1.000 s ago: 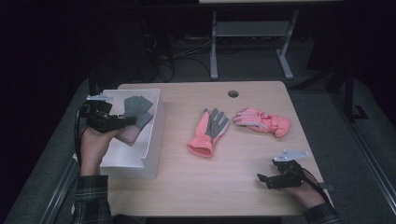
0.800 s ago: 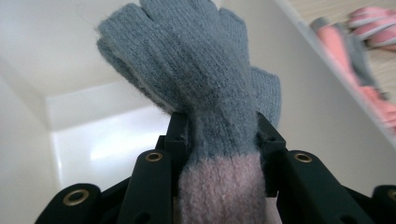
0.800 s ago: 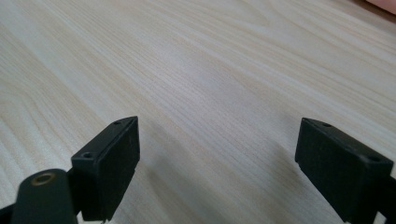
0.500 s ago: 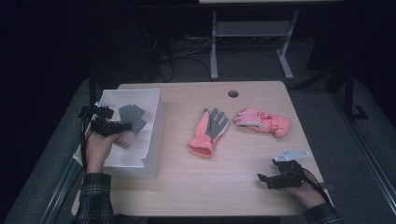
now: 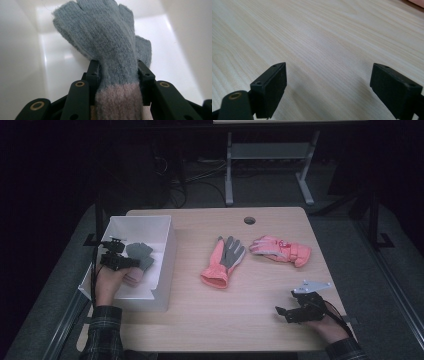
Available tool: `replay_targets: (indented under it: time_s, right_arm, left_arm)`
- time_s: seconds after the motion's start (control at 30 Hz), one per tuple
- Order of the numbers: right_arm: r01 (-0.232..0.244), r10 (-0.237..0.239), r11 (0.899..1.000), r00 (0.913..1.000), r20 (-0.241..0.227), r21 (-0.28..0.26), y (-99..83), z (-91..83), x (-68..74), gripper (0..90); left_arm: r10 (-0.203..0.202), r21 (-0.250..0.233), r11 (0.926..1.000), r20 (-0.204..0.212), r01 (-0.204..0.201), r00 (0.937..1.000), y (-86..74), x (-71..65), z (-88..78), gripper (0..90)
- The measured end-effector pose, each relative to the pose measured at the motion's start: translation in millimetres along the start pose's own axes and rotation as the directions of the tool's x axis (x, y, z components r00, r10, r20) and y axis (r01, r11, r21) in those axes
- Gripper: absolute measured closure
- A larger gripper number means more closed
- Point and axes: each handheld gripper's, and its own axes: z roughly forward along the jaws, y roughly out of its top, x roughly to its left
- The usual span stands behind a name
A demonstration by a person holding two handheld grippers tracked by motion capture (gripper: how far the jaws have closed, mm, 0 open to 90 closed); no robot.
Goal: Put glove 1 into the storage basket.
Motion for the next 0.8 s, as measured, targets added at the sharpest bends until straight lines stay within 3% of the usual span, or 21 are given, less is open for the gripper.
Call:
replay_targets:
  time_s: [0.07,0.17,0.47,0.7,0.8]
  right_arm:
    - [0.005,-0.005,1.0,1.0,0.001,0.0,0.2,0.2,0.1,13.6]
    - [0.004,-0.004,1.0,1.0,0.0,0.002,0.2,0.0,0.0,13.6]
    - [-0.002,0.002,1.0,1.0,-0.003,-0.001,-0.3,-0.5,-0.4,13.6]
    - [0.004,-0.004,1.0,1.0,-0.003,-0.002,0.0,-0.1,-0.2,13.6]
    - [0.004,-0.004,1.0,1.0,-0.002,0.0,-0.3,-0.3,-1.0,13.6]
  left_arm:
    - [0.001,0.003,1.0,-0.003,-0.001,1.0,-0.3,0.8,1.6,61.9]
    - [0.004,0.043,0.9991,-0.017,-0.003,0.9999,-0.5,0.6,7.4,58.3]
    - [0.016,0.067,0.9977,-0.046,-0.013,0.9988,0.1,-3.9,13.1,36.3]
    - [0.029,0.022,0.9994,-0.055,-0.028,0.9981,4.0,-9.9,2.0,24.6]
    - [0.043,-0.026,0.9987,-0.061,-0.044,0.9972,6.5,-12.9,-9.9,23.1]
